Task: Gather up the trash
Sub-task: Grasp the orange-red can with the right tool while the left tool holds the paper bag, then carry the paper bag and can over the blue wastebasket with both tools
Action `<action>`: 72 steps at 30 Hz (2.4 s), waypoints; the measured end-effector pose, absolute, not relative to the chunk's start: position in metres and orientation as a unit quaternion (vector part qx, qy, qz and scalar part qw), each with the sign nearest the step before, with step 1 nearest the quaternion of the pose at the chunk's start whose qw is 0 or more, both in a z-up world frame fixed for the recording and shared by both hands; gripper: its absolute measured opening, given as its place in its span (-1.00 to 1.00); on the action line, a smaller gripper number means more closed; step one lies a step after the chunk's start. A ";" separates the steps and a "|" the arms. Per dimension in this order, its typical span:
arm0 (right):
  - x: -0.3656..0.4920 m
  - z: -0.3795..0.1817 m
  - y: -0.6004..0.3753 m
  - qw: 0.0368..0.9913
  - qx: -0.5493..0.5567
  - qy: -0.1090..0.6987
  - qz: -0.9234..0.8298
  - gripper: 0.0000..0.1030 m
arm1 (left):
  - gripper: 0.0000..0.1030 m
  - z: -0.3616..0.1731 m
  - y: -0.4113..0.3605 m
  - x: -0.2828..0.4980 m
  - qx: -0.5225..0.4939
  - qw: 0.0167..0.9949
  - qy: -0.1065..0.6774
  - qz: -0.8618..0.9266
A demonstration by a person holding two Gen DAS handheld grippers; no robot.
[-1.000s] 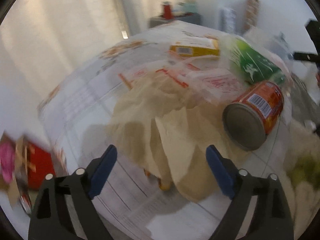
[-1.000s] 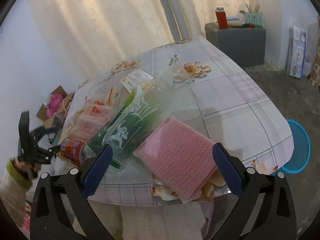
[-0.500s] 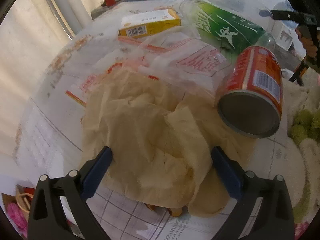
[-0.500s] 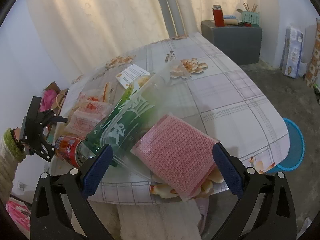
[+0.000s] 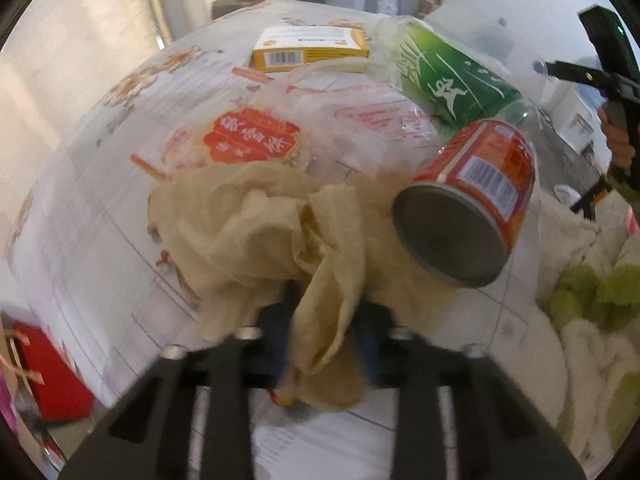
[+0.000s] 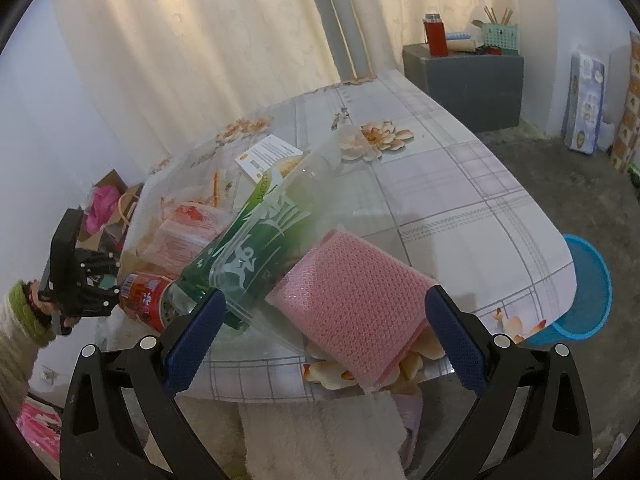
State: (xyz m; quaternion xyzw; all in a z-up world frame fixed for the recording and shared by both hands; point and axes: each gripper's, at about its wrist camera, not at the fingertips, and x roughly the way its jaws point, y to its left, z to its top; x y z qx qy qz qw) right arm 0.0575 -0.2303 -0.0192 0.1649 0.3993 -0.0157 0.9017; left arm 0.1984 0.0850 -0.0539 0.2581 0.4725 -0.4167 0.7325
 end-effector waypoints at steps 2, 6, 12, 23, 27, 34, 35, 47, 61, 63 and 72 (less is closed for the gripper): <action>0.053 -0.016 -0.231 0.904 0.165 0.394 -0.013 0.85 | -0.78 -0.053 0.090 0.189 0.249 0.743 0.476 -0.399; 0.043 -0.009 -0.228 0.910 0.154 0.384 -0.011 0.85 | -0.84 -0.049 0.096 0.172 0.233 0.778 0.469 -0.347; 0.036 0.003 -0.214 0.922 0.123 0.367 0.009 0.85 | -0.89 -0.035 0.119 0.155 0.119 0.827 0.459 -0.303; 0.087 0.028 -0.089 0.897 -0.066 0.374 0.226 0.85 | -0.89 -0.050 0.135 0.136 0.028 0.853 0.472 -0.223; 0.112 0.013 -0.045 0.876 -0.163 0.380 0.247 0.81 | -0.89 -0.052 0.138 0.133 0.019 0.856 0.467 -0.221; 0.147 -0.018 -0.010 0.816 -0.258 0.426 0.293 0.53 | -0.89 -0.057 0.144 0.131 0.003 0.854 0.465 -0.231; 0.151 -0.022 -0.008 0.808 -0.272 0.431 0.297 0.53 | -0.90 -0.057 0.144 0.130 0.001 0.855 0.464 -0.233; 0.157 -0.059 0.015 0.755 -0.372 0.451 0.296 0.35 | -0.90 -0.059 0.149 0.126 -0.017 0.856 0.458 -0.238; 0.148 -0.026 -0.006 0.816 -0.296 0.417 0.270 0.22 | -0.90 -0.043 0.162 0.124 -0.064 0.860 0.452 -0.229; 0.148 -0.020 -0.011 0.825 -0.272 0.416 0.269 0.22 | -0.90 -0.036 0.165 0.121 -0.078 0.860 0.448 -0.234; 0.132 0.011 -0.045 0.872 -0.132 0.390 0.264 0.22 | -0.90 0.008 0.158 0.100 -0.135 0.855 0.413 -0.283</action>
